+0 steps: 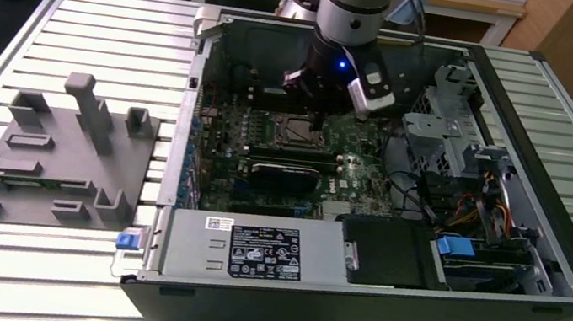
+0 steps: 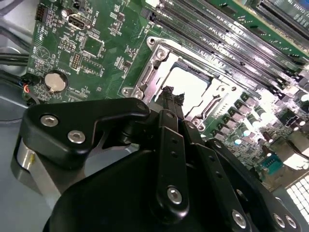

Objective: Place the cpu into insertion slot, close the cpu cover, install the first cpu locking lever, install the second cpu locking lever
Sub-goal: 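Install the second cpu locking lever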

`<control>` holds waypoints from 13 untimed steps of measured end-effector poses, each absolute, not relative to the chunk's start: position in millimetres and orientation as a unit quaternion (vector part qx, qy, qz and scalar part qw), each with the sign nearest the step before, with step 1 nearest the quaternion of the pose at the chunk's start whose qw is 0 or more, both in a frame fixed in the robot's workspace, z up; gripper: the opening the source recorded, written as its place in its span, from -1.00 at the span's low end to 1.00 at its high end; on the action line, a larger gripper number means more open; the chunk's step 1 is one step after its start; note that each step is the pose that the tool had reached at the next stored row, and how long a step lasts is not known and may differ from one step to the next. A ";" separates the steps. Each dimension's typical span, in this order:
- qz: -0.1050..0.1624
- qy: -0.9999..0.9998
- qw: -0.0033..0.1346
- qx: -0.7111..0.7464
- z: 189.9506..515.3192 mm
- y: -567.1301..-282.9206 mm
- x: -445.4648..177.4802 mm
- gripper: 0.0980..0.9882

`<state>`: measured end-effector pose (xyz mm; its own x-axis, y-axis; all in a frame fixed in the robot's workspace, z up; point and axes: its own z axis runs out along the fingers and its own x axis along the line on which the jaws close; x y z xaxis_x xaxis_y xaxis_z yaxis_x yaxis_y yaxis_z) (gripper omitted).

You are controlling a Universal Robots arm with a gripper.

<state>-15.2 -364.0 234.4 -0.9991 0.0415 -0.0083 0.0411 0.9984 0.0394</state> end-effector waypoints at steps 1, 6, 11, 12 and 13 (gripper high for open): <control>0.020 1.000 0.005 0.021 234.4 -362.1 -15.2 -0.98; 0.020 1.000 0.005 0.021 234.4 -358.8 -15.2 -0.98; 0.020 1.000 0.004 0.021 234.4 -359.7 -15.2 -0.98; 0.020 1.000 0.005 0.021 234.3 -359.9 -15.2 -0.98; 0.020 1.000 0.005 0.021 234.3 -360.1 -15.2 -0.98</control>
